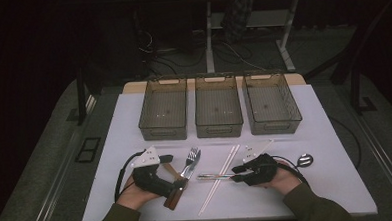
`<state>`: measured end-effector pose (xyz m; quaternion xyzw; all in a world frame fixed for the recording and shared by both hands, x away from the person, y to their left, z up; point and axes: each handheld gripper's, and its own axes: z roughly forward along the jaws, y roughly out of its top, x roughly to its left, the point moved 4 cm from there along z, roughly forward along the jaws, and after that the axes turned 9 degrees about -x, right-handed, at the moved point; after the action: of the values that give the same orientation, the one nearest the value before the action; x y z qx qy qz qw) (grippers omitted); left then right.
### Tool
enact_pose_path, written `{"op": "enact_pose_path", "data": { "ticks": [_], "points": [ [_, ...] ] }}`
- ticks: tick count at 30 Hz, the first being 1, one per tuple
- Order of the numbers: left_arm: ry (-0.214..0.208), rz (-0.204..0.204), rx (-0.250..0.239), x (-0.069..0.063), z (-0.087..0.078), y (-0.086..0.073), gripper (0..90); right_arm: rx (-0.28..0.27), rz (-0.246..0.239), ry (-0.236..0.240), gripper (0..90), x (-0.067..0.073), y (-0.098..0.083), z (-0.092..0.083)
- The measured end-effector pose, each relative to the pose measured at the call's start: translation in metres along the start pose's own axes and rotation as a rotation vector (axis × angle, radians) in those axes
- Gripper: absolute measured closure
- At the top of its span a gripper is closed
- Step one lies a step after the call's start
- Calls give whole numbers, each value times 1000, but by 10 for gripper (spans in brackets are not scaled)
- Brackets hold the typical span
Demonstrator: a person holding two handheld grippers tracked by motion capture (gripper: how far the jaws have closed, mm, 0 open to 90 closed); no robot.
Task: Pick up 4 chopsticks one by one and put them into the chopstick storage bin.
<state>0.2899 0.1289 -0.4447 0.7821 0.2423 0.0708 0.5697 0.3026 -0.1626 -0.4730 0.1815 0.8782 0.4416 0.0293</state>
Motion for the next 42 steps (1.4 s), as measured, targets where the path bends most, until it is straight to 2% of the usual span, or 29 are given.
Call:
{"op": "enact_pose_path", "data": {
  "ticks": [6,10,20,31,40,42],
  "points": [
    [1,-1,2,0,0,0,21,17,-19,2,684,-1,-2,2],
    [3,-3,4,0,0,-1,23,16,-25,-3,716,-1,-2,3],
    [4,-3,4,0,0,-1,24,15,-35,-5,731,-2,-2,3],
    [5,-2,4,0,0,-1,26,10,-38,-33,737,-5,-2,2],
    [3,-1,-1,0,-1,0,25,5,-38,-61,742,-10,-2,2],
    [3,0,0,0,-1,0,26,-10,-12,-68,749,-14,-2,3]
  ]
}}
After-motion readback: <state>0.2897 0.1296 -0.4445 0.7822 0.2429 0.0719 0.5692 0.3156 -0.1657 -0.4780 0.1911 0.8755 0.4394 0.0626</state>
